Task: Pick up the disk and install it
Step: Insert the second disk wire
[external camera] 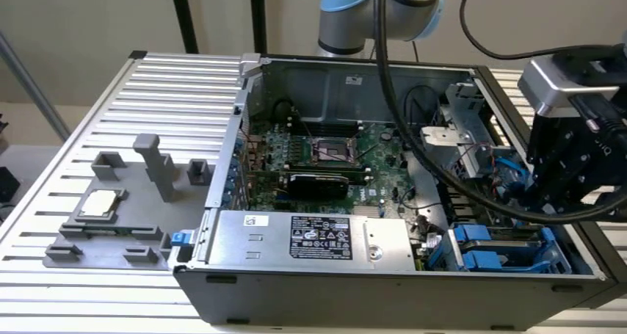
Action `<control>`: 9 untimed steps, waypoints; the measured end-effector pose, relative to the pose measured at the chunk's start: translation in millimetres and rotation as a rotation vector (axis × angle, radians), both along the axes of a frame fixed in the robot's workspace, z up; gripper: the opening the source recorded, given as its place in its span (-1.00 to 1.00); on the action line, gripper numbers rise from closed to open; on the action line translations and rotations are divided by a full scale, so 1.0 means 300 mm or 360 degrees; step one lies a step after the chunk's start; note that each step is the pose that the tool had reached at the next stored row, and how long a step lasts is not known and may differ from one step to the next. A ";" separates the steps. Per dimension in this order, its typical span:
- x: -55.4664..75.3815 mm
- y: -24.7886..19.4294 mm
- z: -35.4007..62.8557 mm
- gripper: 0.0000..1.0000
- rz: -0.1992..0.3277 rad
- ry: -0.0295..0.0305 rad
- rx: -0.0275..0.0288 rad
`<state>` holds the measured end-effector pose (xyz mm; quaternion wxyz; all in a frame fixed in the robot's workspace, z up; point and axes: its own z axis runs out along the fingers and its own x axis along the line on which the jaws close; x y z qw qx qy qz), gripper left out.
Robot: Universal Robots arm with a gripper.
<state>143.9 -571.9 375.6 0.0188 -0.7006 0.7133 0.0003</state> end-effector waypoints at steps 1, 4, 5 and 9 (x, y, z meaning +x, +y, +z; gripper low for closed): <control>0.001 0.000 0.016 -1.00 0.0000 0.00000 0.00000; 0.004 0.000 0.061 -1.00 0.0000 0.00000 0.00000; 0.004 0.000 0.076 -1.00 0.0000 -0.00001 -0.00006; -0.008 0.000 0.078 -1.00 0.0000 -0.00007 -0.00001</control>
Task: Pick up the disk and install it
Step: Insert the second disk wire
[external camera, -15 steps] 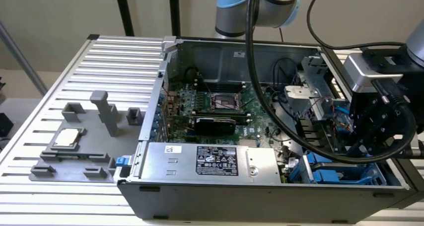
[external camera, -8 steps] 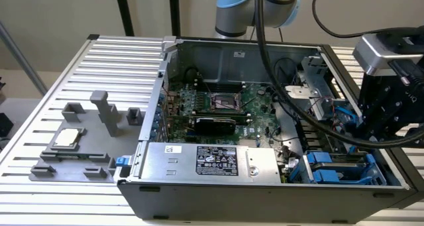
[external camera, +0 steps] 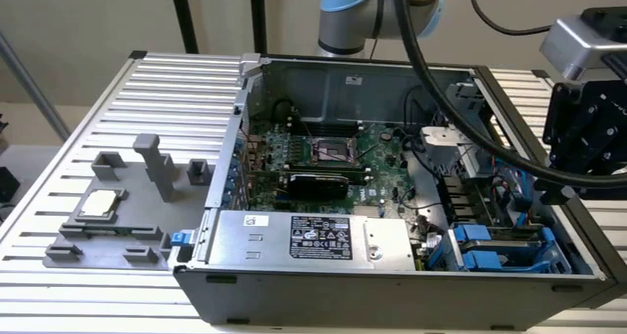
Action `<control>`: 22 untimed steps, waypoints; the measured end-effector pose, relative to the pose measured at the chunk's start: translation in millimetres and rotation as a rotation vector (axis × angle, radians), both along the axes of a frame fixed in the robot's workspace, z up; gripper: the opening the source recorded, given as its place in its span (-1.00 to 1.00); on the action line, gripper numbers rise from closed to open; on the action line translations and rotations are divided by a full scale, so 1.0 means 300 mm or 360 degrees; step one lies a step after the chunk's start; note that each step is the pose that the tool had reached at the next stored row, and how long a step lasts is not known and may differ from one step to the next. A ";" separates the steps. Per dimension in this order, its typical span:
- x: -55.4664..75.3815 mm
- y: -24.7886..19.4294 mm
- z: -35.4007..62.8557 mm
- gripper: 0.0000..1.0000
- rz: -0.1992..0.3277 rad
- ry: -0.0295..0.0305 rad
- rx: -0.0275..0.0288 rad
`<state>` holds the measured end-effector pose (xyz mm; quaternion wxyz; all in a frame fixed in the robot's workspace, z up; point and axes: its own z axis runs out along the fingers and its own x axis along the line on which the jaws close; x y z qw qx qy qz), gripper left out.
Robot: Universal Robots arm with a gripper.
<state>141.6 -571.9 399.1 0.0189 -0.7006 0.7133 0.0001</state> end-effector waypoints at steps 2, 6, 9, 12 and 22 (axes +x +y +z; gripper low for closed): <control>-0.016 0.000 -0.012 -1.00 0.0000 -0.00005 0.00005; -0.030 0.000 -0.035 -1.00 -0.0002 -0.00005 -0.00002; -0.034 0.001 -0.054 1.00 -0.0003 -0.00010 0.00004; -0.034 0.012 -0.065 1.00 -0.0004 -0.00010 -0.00001; -0.035 0.042 -0.092 1.00 -0.0008 -0.00010 -0.00224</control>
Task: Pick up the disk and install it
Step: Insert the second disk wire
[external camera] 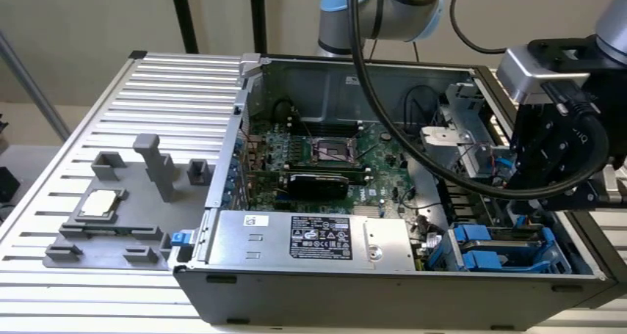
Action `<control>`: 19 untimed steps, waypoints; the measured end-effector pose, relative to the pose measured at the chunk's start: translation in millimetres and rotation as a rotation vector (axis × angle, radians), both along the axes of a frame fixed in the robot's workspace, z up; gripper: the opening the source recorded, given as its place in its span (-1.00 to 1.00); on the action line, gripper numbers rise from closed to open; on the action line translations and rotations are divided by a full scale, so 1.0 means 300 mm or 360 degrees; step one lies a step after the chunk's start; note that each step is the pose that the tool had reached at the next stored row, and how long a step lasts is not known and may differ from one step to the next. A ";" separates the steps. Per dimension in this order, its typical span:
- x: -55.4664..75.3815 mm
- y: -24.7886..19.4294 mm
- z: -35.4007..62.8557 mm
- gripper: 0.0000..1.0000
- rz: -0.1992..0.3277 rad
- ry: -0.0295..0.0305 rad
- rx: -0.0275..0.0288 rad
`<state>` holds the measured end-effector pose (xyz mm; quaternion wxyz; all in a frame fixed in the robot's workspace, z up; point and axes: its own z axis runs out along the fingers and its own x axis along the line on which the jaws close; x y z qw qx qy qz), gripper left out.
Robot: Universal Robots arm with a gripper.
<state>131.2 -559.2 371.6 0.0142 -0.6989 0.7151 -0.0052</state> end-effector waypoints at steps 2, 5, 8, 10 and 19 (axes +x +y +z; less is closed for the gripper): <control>0.000 0.002 -0.001 1.00 -0.0001 0.00000 -0.00101; 0.000 0.003 -0.002 -1.00 -0.0001 0.00000 -0.00188; 0.000 0.003 -0.001 -1.00 -0.0002 0.00000 -0.00239; 0.000 0.003 -0.002 -1.00 -0.0002 0.00000 -0.00244; -0.018 -0.031 -0.031 -1.00 -0.0002 -0.00073 -0.00154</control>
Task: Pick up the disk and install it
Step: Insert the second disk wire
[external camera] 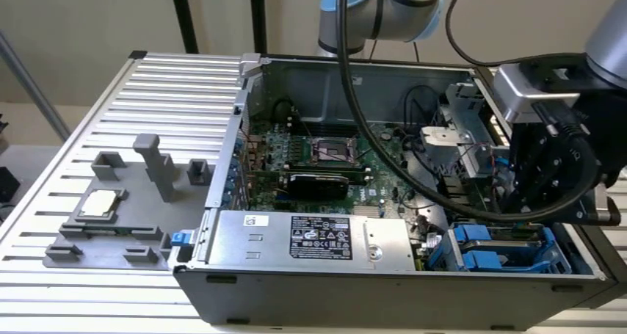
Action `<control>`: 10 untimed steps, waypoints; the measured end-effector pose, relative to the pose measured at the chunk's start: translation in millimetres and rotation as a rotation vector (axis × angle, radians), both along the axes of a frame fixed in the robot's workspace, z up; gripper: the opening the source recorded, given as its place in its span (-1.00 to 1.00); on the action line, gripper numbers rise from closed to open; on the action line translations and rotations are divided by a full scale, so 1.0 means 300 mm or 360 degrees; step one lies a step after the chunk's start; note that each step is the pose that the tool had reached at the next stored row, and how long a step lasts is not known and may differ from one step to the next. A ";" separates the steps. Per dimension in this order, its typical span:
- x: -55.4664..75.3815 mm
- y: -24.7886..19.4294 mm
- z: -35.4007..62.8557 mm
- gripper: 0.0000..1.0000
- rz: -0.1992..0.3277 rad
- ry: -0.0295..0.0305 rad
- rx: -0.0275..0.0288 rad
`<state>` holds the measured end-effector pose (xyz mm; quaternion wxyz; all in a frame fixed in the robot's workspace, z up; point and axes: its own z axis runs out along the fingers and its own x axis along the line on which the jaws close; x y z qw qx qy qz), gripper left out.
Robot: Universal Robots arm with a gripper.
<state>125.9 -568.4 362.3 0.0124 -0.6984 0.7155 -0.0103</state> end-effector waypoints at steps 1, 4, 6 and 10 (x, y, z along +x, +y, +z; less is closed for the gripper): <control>-0.006 -0.002 -0.004 -1.00 0.0000 -0.00022 0.00036; -0.017 -0.006 -0.016 -1.00 0.0000 -0.00101 0.00171; -0.016 -0.006 -0.026 -1.00 0.0000 -0.00157 0.00236; -0.017 -0.009 -0.046 -1.00 0.0000 -0.00257 0.00318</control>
